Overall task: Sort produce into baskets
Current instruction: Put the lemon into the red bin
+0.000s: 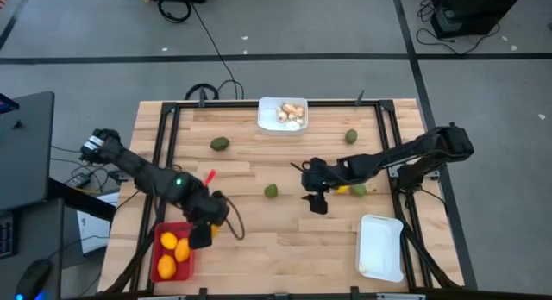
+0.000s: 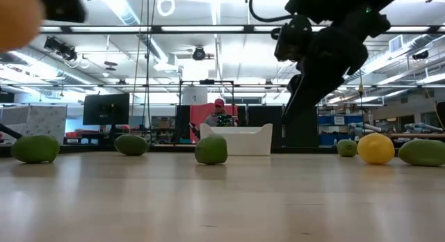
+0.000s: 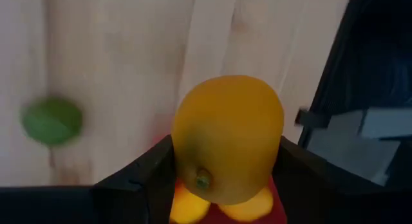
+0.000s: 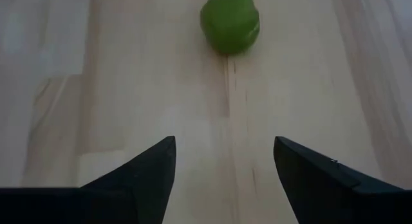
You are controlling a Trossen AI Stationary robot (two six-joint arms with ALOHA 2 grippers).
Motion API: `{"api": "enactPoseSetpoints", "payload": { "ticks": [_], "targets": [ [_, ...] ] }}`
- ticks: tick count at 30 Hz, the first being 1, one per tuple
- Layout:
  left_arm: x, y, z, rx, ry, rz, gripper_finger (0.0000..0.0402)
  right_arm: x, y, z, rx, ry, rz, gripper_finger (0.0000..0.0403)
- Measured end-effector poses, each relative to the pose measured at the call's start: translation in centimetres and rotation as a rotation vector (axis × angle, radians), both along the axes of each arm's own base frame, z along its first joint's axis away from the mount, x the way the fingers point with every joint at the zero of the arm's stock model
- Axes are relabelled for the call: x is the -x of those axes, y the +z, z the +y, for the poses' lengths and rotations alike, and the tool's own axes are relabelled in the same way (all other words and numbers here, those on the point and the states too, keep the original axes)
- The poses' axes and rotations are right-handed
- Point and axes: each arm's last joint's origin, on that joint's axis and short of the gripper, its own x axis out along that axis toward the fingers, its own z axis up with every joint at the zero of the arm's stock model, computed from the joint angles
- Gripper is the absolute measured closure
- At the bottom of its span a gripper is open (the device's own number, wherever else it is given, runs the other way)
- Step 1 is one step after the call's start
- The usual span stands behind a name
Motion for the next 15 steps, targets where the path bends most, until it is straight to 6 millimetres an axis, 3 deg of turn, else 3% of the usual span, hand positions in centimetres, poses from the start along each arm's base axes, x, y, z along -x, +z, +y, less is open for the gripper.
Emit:
{"api": "enactPoseSetpoints", "payload": {
  "ticks": [4,10,15],
  "targets": [
    [1.6,-1.8,-1.3,0.020,0.044,0.166,0.0178,0.2,0.3,0.4,0.000,0.011,-0.005,0.0148],
    [4.4,-4.1,-1.6,-0.044,0.127,0.430,0.0178,0.7,0.0,0.6,-0.015,-0.013,0.050,0.0153],
    [5.5,-6.3,-1.9,-0.078,0.132,0.480,0.0162,0.9,-0.2,0.5,-0.009,-0.014,0.079,0.0152]
  ]
}}
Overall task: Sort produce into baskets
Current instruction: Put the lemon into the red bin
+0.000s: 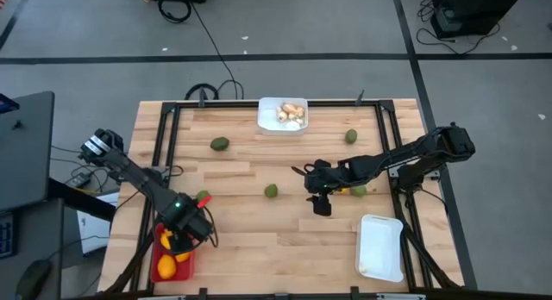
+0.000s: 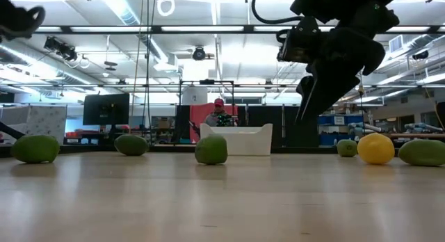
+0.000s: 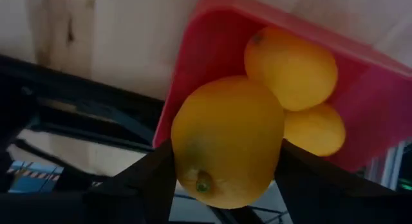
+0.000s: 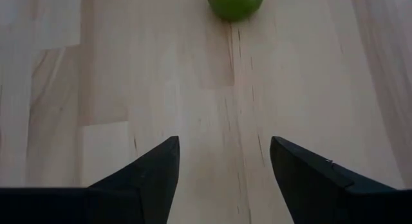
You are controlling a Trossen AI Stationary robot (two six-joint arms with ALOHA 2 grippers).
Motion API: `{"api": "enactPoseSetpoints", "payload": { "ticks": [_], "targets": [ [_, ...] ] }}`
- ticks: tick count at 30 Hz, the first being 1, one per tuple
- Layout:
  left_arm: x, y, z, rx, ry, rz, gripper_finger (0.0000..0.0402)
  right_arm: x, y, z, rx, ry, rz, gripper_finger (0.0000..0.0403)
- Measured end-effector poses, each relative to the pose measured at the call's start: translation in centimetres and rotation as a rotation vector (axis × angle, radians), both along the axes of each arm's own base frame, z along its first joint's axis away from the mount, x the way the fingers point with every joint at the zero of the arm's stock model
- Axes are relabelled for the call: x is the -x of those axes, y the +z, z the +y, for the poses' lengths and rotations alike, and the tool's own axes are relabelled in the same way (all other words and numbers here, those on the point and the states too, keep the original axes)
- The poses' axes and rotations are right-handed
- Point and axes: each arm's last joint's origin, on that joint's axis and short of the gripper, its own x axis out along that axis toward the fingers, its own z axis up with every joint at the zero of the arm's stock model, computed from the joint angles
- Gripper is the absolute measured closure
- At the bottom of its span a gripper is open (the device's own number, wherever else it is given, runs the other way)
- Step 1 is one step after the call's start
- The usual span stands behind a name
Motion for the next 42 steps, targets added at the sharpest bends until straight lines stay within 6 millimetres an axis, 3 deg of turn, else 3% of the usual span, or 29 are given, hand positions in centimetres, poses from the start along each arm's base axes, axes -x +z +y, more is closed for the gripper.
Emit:
{"api": "enactPoseSetpoints", "payload": {
  "ticks": [6,13,22,26,31,38,42],
  "targets": [
    [0.4,-1.8,0.1,0.006,0.029,0.020,0.0109,-0.1,0.0,-0.8,0.010,-0.018,0.003,0.0151],
    [0.4,-0.8,0.2,0.006,0.007,0.041,0.0053,0.9,0.4,-2.2,0.054,-0.066,0.146,0.0151],
    [-2.0,3.0,-0.1,-0.187,-0.099,-0.338,0.0047,2.9,1.1,-3.3,0.108,-0.121,0.420,0.0151],
    [-3.1,3.9,-0.2,-0.274,-0.141,-0.515,0.0046,4.2,1.0,-3.4,0.089,-0.067,0.560,0.0144],
    [-5.0,3.5,0.0,-0.285,-0.173,-0.683,0.0046,5.0,1.0,-3.3,0.080,-0.019,0.642,0.0114],
    [-7.2,2.0,1.7,-0.416,-0.145,-0.855,0.0046,4.8,0.8,-3.3,0.094,-0.027,0.615,0.0059],
    [-8.0,1.2,2.8,-0.490,-0.099,-0.907,0.0046,5.0,-0.1,-3.6,0.042,-0.177,0.608,0.0039]
  ]
}}
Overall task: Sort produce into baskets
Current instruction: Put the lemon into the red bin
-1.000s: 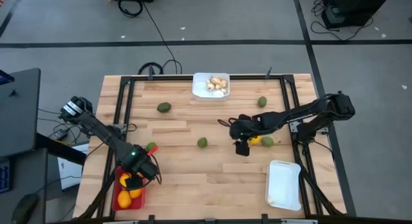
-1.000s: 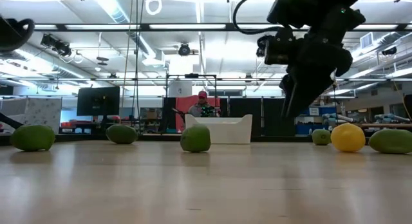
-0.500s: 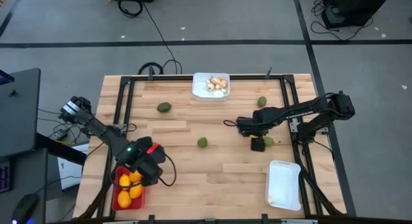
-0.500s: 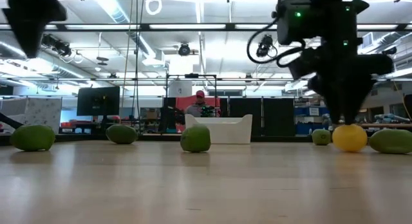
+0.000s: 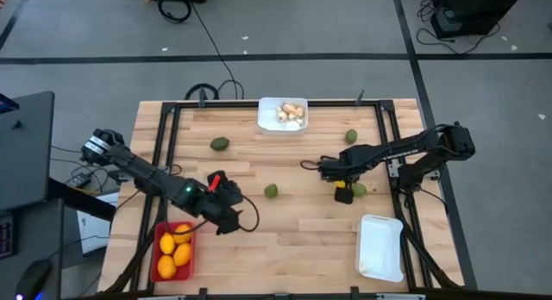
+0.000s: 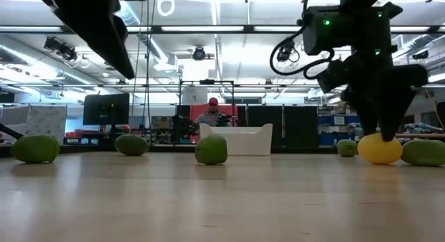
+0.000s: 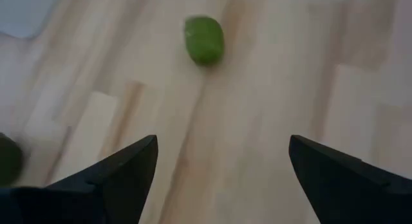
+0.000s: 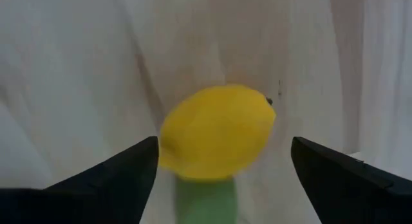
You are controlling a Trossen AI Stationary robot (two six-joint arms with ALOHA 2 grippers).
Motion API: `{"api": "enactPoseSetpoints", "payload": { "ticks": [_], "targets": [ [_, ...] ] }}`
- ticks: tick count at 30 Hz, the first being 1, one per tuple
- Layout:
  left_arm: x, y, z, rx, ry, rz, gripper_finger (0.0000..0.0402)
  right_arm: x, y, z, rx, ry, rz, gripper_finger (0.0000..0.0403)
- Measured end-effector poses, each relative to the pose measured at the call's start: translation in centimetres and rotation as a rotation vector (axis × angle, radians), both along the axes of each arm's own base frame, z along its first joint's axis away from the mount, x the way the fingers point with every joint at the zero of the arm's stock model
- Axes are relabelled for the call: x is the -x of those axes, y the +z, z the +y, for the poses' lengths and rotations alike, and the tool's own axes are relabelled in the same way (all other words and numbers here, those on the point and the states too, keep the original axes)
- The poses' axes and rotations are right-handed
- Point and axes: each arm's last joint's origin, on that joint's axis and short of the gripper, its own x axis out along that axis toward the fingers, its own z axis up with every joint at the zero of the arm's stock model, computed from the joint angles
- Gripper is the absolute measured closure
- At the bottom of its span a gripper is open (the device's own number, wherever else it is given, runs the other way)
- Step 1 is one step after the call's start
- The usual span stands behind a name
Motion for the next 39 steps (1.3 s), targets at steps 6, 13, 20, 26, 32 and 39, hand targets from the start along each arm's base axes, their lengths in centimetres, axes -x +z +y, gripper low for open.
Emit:
{"api": "enactPoseSetpoints", "payload": {
  "ticks": [6,13,20,26,32,39],
  "targets": [
    [-0.7,-1.1,0.8,0.000,0.039,-0.068,0.0046,0.7,-1.3,-0.7,0.021,-0.288,0.005,0.0035],
    [-0.9,-2.0,0.8,0.000,0.011,-0.115,0.0046,0.8,-2.7,-0.7,0.003,-0.251,-0.050,0.0055],
    [-1.2,-1.9,0.9,-0.011,0.005,-0.149,0.0046,0.5,-2.9,-1.0,0.000,-0.252,-0.104,0.0121],
    [-1.5,-1.7,1.0,-0.019,0.019,-0.183,0.0046,0.5,-2.8,-1.1,-0.002,-0.246,-0.098,0.0202],
    [-2.5,-0.7,1.1,-0.064,0.111,-0.357,0.0046,-1.9,-1.5,-0.4,0.041,-0.104,-0.281,0.0202],
    [-4.2,0.9,2.3,-0.037,0.172,-0.548,0.0046,-6.1,1.0,2.5,0.243,0.215,-0.750,0.0192]
  ]
}}
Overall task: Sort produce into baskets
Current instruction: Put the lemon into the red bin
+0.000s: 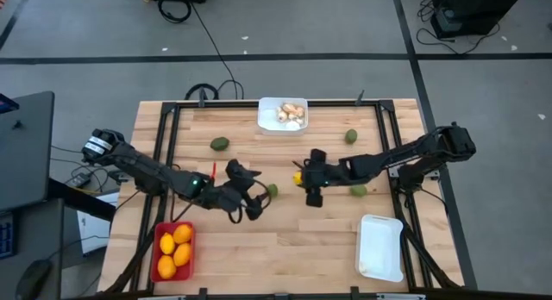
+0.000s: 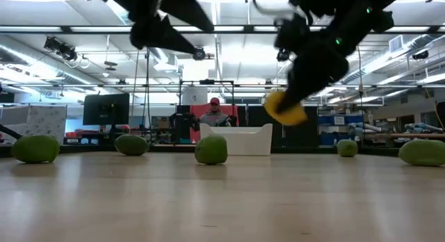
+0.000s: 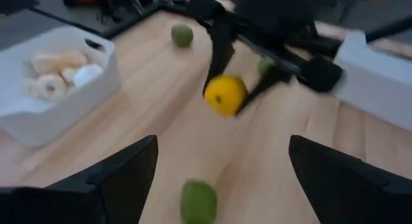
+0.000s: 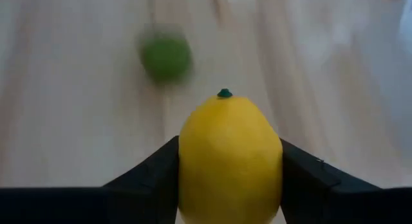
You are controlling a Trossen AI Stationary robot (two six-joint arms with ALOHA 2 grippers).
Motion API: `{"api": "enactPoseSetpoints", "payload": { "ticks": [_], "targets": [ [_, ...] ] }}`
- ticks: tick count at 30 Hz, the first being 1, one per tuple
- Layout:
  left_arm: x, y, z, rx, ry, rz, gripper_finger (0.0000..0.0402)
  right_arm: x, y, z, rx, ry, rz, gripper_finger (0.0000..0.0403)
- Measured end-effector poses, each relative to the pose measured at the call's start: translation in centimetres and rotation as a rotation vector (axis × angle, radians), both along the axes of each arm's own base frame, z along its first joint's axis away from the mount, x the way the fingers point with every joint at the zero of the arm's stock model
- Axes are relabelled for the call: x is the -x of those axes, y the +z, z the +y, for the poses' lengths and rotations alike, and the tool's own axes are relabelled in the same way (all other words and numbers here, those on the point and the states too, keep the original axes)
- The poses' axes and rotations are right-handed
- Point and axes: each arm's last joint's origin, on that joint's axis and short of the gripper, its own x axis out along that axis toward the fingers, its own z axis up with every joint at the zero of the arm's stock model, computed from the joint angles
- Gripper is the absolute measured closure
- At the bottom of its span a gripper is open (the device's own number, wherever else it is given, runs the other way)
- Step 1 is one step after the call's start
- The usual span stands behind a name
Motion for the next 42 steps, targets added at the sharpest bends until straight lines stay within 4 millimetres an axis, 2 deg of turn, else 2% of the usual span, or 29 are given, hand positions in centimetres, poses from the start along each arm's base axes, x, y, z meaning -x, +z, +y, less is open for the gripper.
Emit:
{"api": "enactPoseSetpoints", "payload": {
  "ticks": [6,12,16,22,29,37,42],
  "targets": [
    [-0.9,0.2,2.2,0.028,0.016,-0.010,0.0046,-1.6,2.4,1.8,0.264,0.115,-0.256,0.0189],
    [-1.7,0.6,4.5,0.069,0.005,-0.055,0.0046,-2.1,3.7,1.4,0.433,0.092,-0.348,0.0189],
    [-2.2,1.4,5.3,0.030,-0.040,-0.113,0.0046,-2.2,3.7,0.9,0.463,0.071,-0.330,0.0188],
    [-2.6,2.0,6.5,0.000,-0.020,-0.158,0.0046,-2.5,3.0,0.6,0.475,0.061,-0.306,0.0188],
    [-2.9,1.0,7.7,-0.003,0.019,-0.102,0.0046,-2.6,3.2,0.6,0.481,0.048,-0.321,0.0187],
    [-4.6,-0.6,7.8,0.077,-0.135,-0.119,0.0046,-2.7,3.4,0.5,0.474,0.049,-0.350,0.0187],
    [-4.9,-1.2,8.3,0.067,-0.106,-0.110,0.0048,-2.6,3.2,0.6,0.472,0.061,-0.338,0.0187]
  ]
}}
